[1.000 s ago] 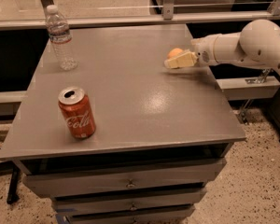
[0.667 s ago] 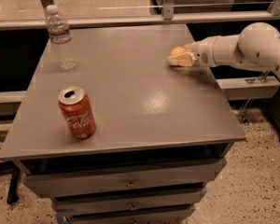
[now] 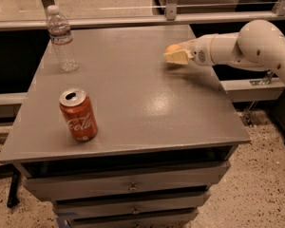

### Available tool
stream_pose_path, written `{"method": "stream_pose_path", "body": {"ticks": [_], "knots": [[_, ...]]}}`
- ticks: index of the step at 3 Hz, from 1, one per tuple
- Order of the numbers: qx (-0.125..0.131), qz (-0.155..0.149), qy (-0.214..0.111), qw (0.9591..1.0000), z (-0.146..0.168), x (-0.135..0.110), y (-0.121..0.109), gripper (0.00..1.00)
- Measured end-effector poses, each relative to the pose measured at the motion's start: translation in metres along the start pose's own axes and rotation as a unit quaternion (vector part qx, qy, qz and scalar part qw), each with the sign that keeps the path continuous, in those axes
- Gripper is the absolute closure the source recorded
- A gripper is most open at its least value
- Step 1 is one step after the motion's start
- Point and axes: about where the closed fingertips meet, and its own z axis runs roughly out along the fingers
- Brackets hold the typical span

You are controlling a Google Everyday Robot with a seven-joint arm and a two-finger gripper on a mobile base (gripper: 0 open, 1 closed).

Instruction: Move orange near water bottle

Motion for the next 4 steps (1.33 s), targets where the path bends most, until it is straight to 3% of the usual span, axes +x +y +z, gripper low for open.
{"method": "stream_pose_path", "body": {"ticks": [1, 2, 4], "knots": [[-0.033, 0.004, -0.028, 0.9990, 0.020, -0.027, 0.035, 1.00], [-0.072, 0.013, -0.059, 0.9956, 0.047, -0.059, 0.083, 1.00], [-0.080, 0.018, -0.069, 0.9942, 0.061, -0.064, 0.096, 1.00]]}}
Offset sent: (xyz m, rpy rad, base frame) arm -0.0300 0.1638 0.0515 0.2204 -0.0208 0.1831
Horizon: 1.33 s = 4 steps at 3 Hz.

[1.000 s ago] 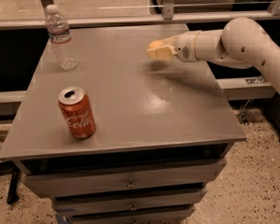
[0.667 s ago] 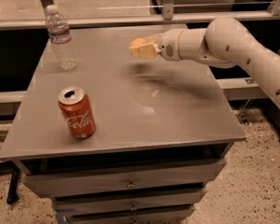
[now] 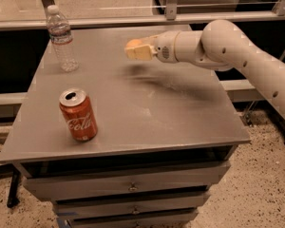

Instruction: Move orange near water bottle

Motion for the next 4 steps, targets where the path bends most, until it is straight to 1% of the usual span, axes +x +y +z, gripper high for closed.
{"method": "stream_pose_path", "body": {"ticks": [1, 2, 3, 4], "knots": [[-0.024, 0.010, -0.016, 0.9995, 0.033, -0.003, 0.023, 1.00], [-0.053, 0.016, -0.022, 0.9982, 0.065, -0.003, 0.049, 1.00], [-0.088, 0.010, -0.030, 0.9956, 0.094, -0.010, 0.077, 1.00], [-0.116, 0.001, -0.032, 0.9928, 0.115, -0.014, 0.097, 1.00]]}}
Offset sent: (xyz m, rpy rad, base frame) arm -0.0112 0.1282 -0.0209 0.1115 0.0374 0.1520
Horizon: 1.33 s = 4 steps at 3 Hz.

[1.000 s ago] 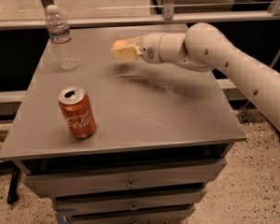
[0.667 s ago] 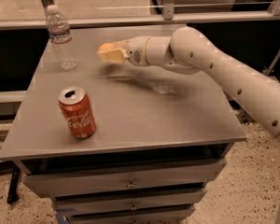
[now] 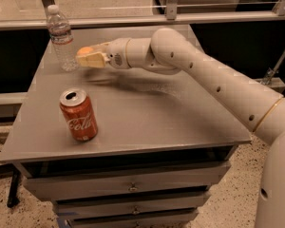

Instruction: Move orange near water bottle

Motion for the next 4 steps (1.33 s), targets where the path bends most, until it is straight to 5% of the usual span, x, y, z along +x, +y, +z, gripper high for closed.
{"method": "stream_pose_path", "body": {"ticks": [2, 4], "knots": [[-0.024, -0.012, 0.013, 0.9995, 0.027, 0.008, 0.007, 1.00], [-0.025, -0.014, 0.025, 0.9993, 0.031, 0.015, 0.006, 0.59]]}}
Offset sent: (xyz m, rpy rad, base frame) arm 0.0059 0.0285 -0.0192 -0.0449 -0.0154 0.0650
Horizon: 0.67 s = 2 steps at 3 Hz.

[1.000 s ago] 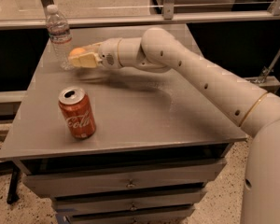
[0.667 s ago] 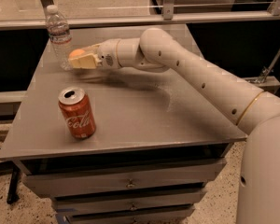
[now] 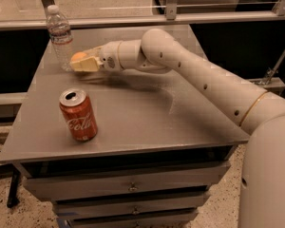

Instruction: Move orange near water bottle

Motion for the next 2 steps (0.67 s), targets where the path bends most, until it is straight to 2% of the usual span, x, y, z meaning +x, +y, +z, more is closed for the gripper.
{"method": "stream_pose_path", "body": {"ticks": [2], "knots": [[-0.001, 0.008, 0.003, 1.0000, 0.0008, 0.0024, -0.0002, 0.12]]}}
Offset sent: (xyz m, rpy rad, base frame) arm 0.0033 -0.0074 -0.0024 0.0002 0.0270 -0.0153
